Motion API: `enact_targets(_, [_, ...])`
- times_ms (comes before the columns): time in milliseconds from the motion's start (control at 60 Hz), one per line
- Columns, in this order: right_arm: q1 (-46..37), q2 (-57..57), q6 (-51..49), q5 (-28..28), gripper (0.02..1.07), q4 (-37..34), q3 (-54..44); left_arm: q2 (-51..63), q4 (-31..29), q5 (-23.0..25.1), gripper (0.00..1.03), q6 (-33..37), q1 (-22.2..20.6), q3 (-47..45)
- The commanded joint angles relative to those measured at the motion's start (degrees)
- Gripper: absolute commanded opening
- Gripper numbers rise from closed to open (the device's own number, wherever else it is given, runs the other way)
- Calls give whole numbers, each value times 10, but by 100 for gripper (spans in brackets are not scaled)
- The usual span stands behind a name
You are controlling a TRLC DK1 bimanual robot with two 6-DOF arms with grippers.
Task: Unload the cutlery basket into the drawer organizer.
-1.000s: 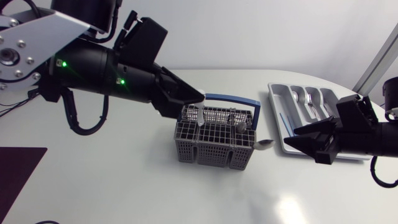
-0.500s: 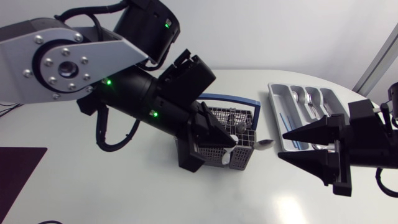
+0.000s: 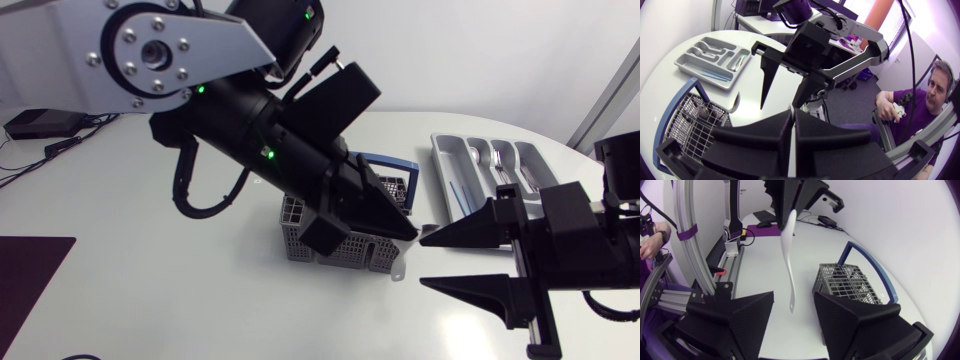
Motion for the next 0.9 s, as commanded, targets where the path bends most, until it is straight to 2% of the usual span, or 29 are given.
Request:
enact_targets(0, [24, -4, 5, 4, 51, 7, 0, 20, -9, 13, 3, 12, -3, 25])
enact_targets(133, [44, -12, 26, 20, 49, 25, -3, 30, -17, 21, 3, 12, -3, 41])
enact_targets(567, [60, -12, 45, 30, 8, 37, 5, 47, -16, 24, 3, 16, -9, 50])
enact_targets(767, [60, -11, 57, 37, 7, 33, 8, 55, -12, 24, 3, 10, -3, 51])
enact_targets(817, [60, -11, 57, 37, 7, 31, 8, 58, -11, 24, 6, 9, 1, 53])
enact_targets(850, [60, -11, 57, 38, 7, 30, 9, 59, -10, 24, 12, 6, 5, 55])
enact_targets(883, [59, -12, 57, 39, 7, 22, 11, 59, -10, 24, 29, 3, 9, 59])
